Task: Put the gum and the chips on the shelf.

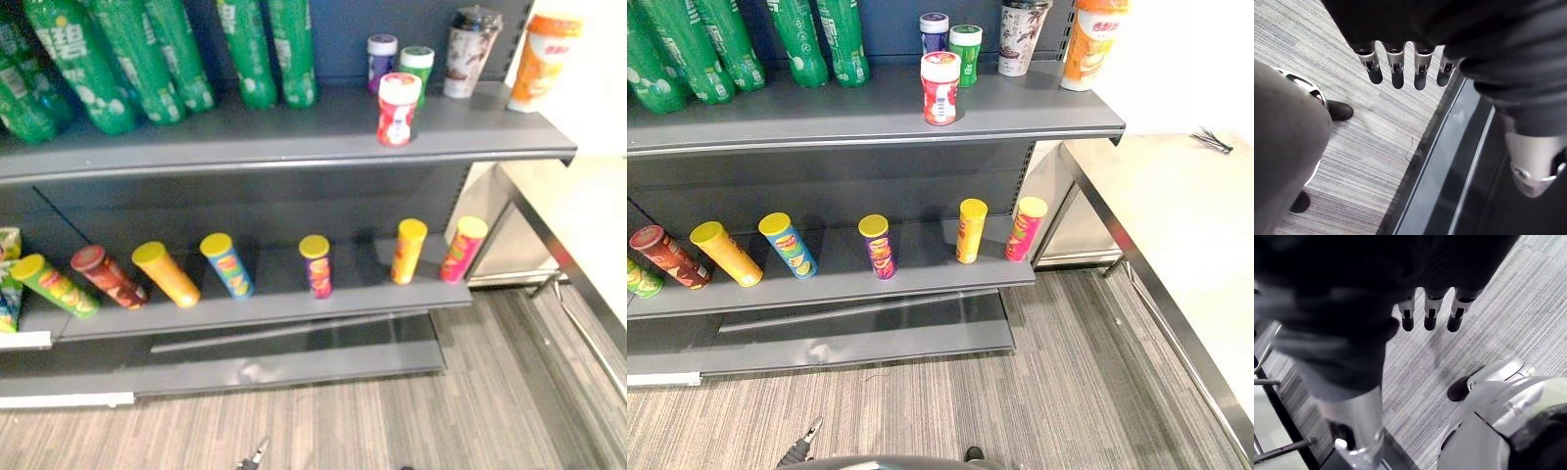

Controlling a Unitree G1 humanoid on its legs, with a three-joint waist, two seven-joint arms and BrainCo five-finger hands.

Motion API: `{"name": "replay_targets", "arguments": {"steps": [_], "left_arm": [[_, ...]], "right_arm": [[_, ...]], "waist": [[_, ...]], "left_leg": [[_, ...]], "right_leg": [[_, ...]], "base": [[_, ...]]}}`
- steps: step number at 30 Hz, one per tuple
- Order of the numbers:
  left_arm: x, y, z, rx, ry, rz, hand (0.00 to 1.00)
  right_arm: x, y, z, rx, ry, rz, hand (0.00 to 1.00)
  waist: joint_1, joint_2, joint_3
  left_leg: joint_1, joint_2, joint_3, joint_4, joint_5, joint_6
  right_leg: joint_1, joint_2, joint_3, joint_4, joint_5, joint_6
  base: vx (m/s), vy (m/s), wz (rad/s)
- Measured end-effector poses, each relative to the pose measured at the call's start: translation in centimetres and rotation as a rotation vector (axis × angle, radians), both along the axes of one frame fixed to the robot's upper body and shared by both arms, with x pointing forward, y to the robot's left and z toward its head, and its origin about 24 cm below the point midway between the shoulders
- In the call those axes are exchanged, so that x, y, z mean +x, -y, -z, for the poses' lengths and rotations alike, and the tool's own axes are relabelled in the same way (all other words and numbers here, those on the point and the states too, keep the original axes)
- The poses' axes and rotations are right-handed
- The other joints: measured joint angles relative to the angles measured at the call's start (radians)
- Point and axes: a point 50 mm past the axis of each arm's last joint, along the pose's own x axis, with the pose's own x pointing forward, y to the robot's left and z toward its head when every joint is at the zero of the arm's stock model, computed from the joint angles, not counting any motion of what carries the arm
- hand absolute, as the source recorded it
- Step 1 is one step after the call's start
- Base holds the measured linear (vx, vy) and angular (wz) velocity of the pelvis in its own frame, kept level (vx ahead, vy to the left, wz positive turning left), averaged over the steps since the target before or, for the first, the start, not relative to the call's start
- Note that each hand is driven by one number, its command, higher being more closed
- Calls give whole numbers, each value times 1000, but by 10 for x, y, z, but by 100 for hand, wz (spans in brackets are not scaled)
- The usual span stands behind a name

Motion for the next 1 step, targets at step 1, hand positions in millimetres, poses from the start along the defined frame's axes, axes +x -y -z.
{"name": "replay_targets", "arguments": {"steps": [1], "left_arm": [[0, 0, 0, 0, 0, 0, 0]], "right_arm": [[0, 0, 0, 0, 0, 0, 0]], "waist": [[0, 0, 0]], "left_leg": [[1, 0, 1, 0, -1, 0]], "right_leg": [[1, 0, 1, 0, 0, 0]], "base": [[0, 0, 0]]}}
